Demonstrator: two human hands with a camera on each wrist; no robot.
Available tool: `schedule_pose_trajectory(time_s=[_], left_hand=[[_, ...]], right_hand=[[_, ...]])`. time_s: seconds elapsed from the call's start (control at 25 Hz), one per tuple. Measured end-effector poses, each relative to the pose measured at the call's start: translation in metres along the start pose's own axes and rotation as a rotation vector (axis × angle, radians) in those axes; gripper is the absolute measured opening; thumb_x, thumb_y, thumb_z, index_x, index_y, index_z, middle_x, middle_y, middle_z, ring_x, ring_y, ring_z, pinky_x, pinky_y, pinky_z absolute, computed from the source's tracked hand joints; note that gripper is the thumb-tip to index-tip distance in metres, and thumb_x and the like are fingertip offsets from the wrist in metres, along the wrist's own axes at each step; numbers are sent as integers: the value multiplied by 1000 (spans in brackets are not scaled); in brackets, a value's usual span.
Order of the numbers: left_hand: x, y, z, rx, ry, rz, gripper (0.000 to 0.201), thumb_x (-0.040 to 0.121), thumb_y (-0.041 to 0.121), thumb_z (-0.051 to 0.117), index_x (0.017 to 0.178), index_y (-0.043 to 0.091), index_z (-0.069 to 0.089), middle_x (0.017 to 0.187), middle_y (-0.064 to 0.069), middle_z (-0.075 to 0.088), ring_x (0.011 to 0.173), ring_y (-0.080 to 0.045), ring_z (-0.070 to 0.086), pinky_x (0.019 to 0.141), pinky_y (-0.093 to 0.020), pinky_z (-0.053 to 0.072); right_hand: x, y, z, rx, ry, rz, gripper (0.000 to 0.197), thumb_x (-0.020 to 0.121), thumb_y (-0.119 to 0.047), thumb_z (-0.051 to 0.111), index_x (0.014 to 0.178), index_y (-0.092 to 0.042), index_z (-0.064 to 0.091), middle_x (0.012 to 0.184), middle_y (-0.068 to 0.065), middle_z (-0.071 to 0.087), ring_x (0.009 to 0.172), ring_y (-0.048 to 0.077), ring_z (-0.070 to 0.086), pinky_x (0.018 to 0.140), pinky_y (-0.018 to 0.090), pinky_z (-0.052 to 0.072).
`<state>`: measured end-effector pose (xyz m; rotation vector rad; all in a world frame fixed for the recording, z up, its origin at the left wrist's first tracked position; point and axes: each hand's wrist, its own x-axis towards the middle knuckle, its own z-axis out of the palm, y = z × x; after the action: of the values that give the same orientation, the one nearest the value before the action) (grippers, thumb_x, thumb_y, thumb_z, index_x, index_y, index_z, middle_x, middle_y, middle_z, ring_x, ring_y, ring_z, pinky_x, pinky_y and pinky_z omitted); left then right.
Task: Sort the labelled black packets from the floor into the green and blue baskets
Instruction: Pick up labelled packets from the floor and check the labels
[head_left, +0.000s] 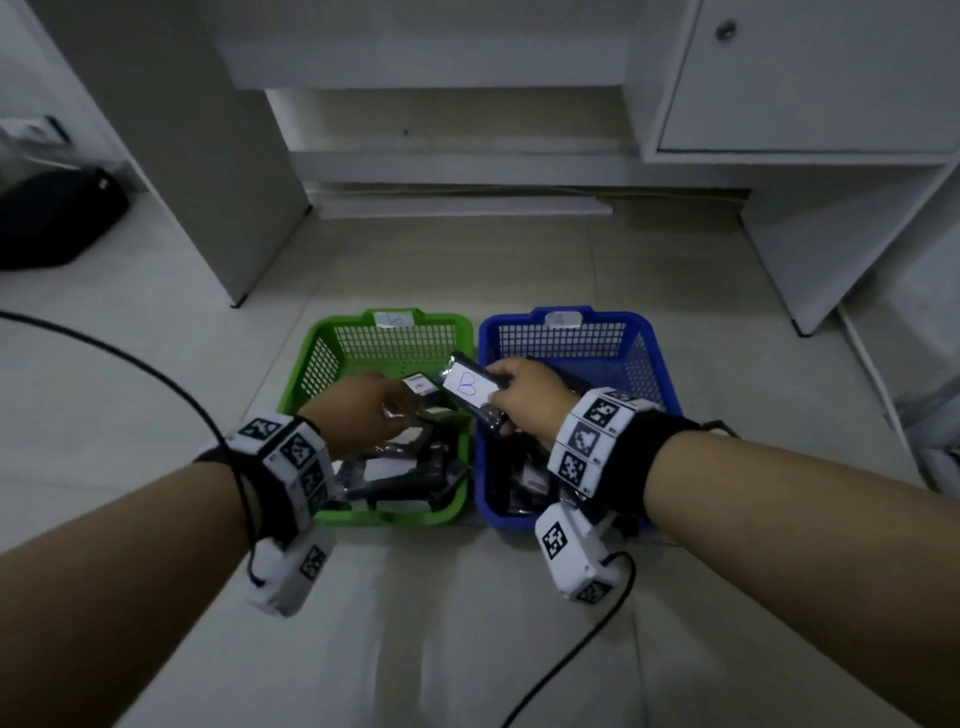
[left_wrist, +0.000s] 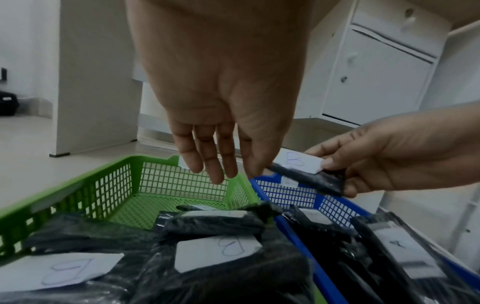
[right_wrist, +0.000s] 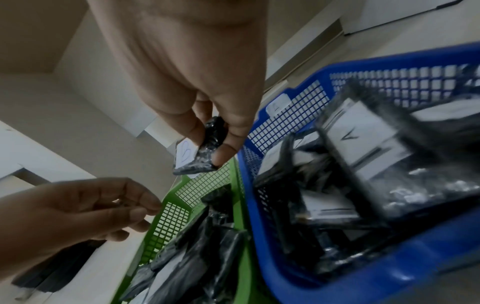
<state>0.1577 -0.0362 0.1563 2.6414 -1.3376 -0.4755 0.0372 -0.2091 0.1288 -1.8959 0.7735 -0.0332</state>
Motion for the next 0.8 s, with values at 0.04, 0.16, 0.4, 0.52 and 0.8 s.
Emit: schedule_pose_trajectory(time_s=[0.04, 0.16, 0.4, 0.52, 0.8], left_hand=[[5, -8, 3, -15, -5, 3, 17, 86, 24, 60, 100, 22, 69, 100, 1, 61, 87, -14, 59, 80, -22, 44], [22, -27, 10, -60, -18, 41, 19, 86, 25, 58, 100, 21, 69, 107, -2, 68, 95, -20, 62, 82, -27, 48], [34, -49, 18, -362, 71, 41, 11, 87, 24, 58, 90, 20, 68, 95, -4, 72, 90, -21, 65, 81, -34, 53], [39, -49, 29, -351, 46, 24, 8, 88, 26, 60, 89, 24, 67, 96, 0, 71, 85, -17, 64, 76, -28, 51], [74, 49, 21, -271, 23, 136, 14, 88, 24, 60, 98, 21, 70, 95, 3, 68, 82, -12, 58, 75, -20, 40]], right_hand=[[9, -5, 15, -26, 2, 8, 38, 86, -4, 57, 122, -15, 58, 109, 8, 67, 61, 26, 63, 54, 33, 55], [37, -14, 52, -107, 73, 49, 31, 84, -10, 63, 114, -18, 59, 111, 8, 66, 73, 28, 66, 65, 37, 57], [61, -14, 80, -114, 79, 150, 27, 87, -10, 60, 113, -16, 67, 102, 14, 72, 80, 25, 68, 82, 36, 57], [53, -2, 56, -134, 63, 88, 27, 85, -9, 61, 110, -16, 69, 103, 9, 72, 89, 26, 69, 89, 39, 56], [-14, 53, -120, -400, -4, 16, 21, 86, -8, 63, 103, -17, 70, 96, 1, 69, 88, 15, 65, 81, 30, 53]])
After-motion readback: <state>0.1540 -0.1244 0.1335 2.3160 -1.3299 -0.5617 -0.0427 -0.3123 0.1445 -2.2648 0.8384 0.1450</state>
